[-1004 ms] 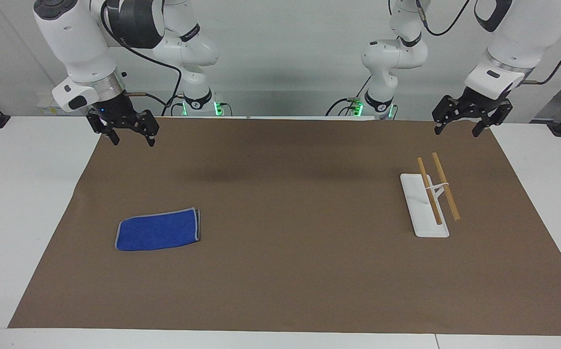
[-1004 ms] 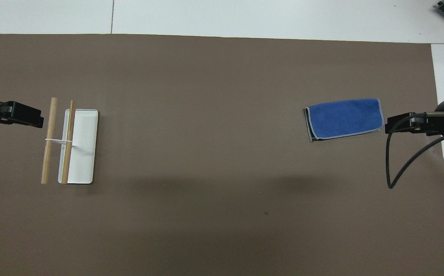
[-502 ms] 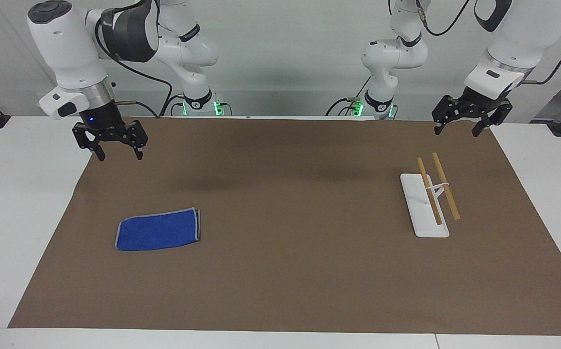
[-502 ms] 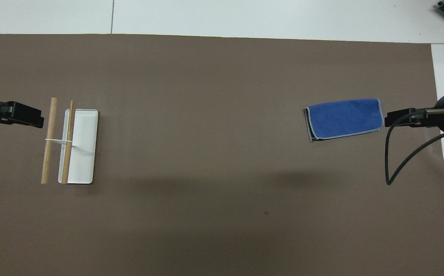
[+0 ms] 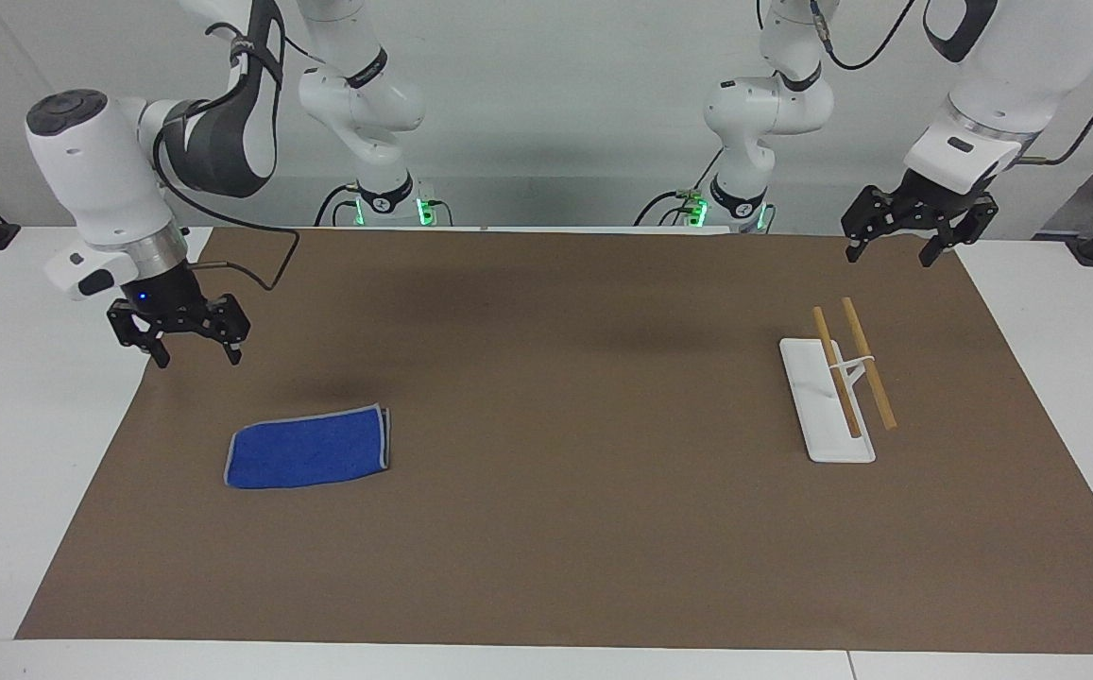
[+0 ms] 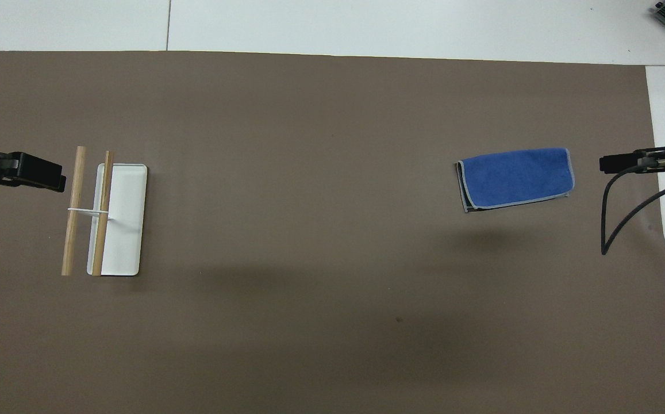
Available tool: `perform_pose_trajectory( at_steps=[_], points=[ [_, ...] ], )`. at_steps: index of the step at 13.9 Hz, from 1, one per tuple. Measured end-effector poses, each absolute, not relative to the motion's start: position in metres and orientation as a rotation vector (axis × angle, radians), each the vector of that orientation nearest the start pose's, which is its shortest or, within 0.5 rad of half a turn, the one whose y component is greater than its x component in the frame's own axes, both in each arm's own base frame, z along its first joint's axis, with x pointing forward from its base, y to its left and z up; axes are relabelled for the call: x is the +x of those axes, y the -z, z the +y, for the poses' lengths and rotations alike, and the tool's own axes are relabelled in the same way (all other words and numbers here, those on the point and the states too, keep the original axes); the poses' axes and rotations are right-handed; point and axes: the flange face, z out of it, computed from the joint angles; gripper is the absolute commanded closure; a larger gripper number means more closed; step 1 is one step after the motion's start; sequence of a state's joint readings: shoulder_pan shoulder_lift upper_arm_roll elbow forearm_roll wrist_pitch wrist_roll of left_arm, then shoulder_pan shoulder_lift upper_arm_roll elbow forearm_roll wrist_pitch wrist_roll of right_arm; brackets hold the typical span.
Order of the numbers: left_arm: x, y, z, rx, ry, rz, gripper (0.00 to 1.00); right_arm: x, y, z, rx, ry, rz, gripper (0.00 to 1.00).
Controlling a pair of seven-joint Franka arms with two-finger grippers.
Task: Right arm passes towel to left arm to hang
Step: 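Reach the right gripper to the blue towel's edge and grasp it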
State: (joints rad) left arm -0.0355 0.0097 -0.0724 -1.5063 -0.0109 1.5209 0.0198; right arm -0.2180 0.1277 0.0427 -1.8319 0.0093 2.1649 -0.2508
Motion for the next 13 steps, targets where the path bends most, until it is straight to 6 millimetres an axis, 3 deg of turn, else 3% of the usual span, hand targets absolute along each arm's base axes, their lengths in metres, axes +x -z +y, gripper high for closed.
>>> perform_pose_trajectory(
  at_steps=[4,13],
  points=[
    [0.550,-0.645,-0.061,-3.147,0.007,0.202,0.00,0.619,-0.426,-0.110,-3.152,0.369,-0.108,0.00],
    [0.550,-0.645,-0.061,-3.147,0.007,0.202,0.00,0.625,-0.347,-0.112,-3.149,0.503,-0.100,0.00]
  ],
)
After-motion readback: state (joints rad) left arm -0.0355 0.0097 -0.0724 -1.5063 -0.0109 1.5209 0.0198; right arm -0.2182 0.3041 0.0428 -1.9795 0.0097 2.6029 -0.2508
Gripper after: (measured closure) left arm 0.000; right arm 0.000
